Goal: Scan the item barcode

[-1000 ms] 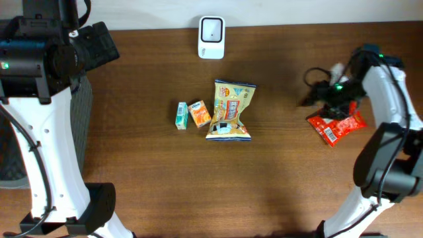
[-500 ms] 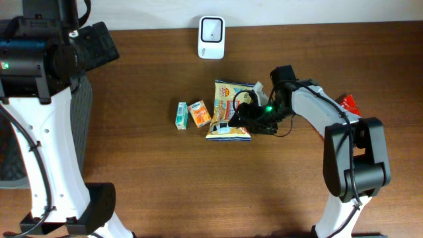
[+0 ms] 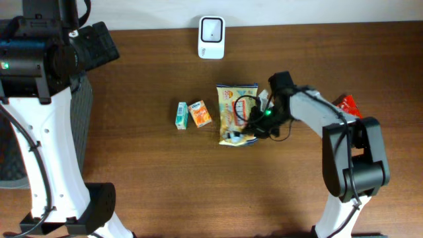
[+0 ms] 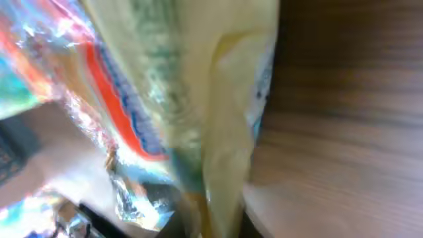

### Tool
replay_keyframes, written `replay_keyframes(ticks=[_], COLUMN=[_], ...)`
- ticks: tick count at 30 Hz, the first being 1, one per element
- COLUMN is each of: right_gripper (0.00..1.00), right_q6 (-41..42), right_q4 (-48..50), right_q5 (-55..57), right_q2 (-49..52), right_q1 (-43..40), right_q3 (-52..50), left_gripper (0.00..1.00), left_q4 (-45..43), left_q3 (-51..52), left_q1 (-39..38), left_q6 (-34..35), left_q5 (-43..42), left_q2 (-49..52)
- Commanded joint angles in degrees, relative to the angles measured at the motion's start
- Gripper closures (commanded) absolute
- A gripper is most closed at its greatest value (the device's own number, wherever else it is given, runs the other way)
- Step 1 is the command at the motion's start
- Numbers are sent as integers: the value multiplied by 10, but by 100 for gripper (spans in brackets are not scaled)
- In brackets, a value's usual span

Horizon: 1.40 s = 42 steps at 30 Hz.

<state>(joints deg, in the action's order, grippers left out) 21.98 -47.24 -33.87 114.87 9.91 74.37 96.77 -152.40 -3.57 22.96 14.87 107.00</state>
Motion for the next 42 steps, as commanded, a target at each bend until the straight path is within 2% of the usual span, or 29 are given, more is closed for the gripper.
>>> replay_keyframes(ticks=[1,4,7,11,18,20,25,29,32,39,42], right_gripper=[96,96,96,96,96,96,96,96,96,96,96], right_q6=[-23,-14,96,152,152,152,149,150,150,150,150], right_q4=[-132,-257,-367,-364,-285,-257,-212,-176,-199,-349,-383], right_q5=[214,381,592,716,726,712,707,661,672,698,800], right_q2=[-6,-6,-6,4,49,52,52,52,50,34,33], right_q1=[-12,-12,-12,-9,40,97,214,259,251,189,189], right_q3=[119,228,317,309,231,199,194,194,198,292,321], left_gripper=[1,1,1,1,1,1,1,1,1,1,1], left_q4=[-1,-1,-1,-1,-1,-1,-1,-1,-1,-1,-1], left_q3=[1,1,1,1,1,1,1,1,1,1,1], left_q1=[0,0,0,0,0,0,0,0,0,0,0], left_q6=[-7,-7,-7,-7,-7,-7,-7,-7,-7,-7,-7], left_q5=[4,4,4,4,4,4,4,4,4,4,4], left_q2=[0,0,0,0,0,0,0,0,0,0,0])
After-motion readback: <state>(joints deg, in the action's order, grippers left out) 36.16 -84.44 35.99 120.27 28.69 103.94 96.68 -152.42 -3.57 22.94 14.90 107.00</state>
